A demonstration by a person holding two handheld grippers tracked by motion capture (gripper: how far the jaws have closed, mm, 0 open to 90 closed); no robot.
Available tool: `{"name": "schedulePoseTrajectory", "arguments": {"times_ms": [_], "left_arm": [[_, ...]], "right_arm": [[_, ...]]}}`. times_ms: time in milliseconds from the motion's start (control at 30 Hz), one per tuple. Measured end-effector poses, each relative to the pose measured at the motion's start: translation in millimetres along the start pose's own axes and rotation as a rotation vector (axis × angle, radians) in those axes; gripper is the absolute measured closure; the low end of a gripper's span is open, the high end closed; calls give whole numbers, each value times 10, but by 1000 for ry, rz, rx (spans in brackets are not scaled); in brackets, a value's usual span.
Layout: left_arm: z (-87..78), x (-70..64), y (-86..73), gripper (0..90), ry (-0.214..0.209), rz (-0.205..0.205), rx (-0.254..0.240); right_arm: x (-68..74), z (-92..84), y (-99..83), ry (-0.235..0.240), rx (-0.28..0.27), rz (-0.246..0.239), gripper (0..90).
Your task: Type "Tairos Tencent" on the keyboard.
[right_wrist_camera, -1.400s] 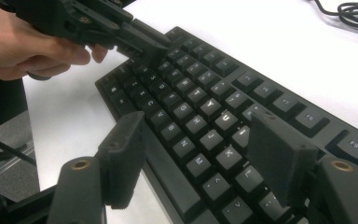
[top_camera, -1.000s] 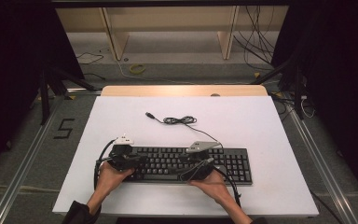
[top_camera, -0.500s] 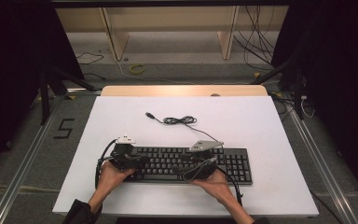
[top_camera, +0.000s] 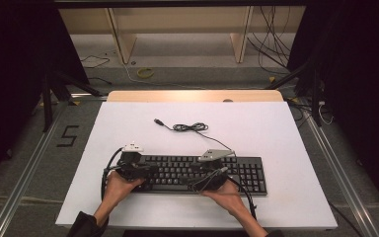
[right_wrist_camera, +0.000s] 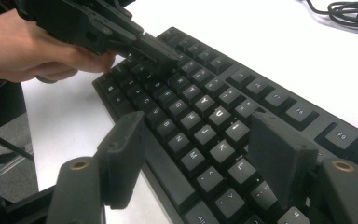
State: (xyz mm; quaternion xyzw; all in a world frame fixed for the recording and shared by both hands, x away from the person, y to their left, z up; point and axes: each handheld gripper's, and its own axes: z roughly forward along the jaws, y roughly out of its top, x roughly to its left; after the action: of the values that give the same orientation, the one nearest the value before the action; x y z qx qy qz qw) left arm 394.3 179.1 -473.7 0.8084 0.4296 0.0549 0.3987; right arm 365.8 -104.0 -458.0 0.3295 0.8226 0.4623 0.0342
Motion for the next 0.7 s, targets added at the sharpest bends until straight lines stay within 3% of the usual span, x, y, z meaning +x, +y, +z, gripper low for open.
{"name": "schedulePoseTrajectory", "arguments": {"times_ms": [200,433,500,700], "left_arm": [[-35,-22,1,733,-8,-20,-23],[-119,-58,0,597,-57,-32,-66],[-135,-67,-4,532,-67,-29,-71],[-177,-88,-11,465,-88,-15,-96]], "right_arm": [[-4,13,9,-4,-5,-3,397],[10,32,37,-6,-4,-9,431],[5,42,47,-9,-9,-13,463],[22,59,72,-4,-16,-20,548]]}}
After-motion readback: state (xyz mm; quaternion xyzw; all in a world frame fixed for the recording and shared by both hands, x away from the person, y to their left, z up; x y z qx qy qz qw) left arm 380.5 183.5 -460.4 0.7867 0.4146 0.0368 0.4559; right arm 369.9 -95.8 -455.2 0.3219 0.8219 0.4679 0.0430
